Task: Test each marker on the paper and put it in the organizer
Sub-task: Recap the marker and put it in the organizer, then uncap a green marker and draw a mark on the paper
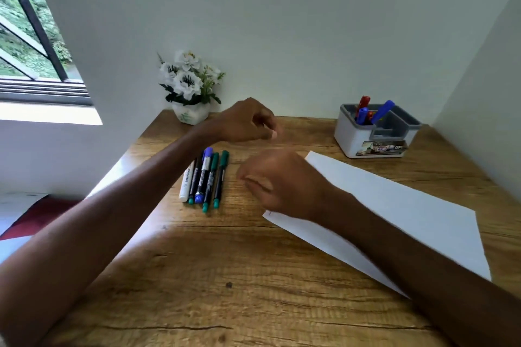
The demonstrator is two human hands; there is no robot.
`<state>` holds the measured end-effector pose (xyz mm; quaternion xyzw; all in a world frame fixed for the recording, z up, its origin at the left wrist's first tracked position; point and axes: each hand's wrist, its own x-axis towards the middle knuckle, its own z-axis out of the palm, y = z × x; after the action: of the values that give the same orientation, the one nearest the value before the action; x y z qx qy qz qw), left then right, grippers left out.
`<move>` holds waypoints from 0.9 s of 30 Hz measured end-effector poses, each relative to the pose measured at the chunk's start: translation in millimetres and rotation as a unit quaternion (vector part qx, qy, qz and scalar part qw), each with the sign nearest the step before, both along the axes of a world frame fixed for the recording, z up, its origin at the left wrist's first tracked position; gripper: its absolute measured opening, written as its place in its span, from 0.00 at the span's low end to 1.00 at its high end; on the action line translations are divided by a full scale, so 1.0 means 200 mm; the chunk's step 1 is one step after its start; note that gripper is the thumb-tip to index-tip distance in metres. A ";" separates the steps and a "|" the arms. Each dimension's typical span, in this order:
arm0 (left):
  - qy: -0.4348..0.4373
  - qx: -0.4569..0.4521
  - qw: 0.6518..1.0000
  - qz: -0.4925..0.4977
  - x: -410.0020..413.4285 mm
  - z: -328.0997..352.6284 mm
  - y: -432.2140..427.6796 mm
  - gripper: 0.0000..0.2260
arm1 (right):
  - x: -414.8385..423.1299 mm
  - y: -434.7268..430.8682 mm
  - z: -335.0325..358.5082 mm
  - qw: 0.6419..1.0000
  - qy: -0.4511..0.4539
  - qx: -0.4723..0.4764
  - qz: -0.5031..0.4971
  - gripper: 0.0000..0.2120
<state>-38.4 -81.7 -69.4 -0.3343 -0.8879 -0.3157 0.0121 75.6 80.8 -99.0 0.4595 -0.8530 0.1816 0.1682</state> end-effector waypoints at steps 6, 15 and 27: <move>-0.022 0.048 0.998 0.018 -0.03 -0.03 -0.05 0.07 | -0.05 -0.16 -0.03 0.997 -0.017 0.075 0.008 0.21; -0.008 0.060 0.998 0.031 -0.02 -0.11 -0.08 0.06 | -0.11 -0.13 -0.01 0.986 0.017 0.167 0.023 0.16; -0.047 0.048 0.997 -0.023 0.03 -0.19 -0.10 0.08 | -0.18 0.13 -0.05 0.997 -0.013 -0.078 -0.025 0.08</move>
<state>-32.4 -102.5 -107.1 -0.3381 -0.8635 -0.3737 -0.0212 39.4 107.5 -109.1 0.4208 -0.8497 0.2495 0.1967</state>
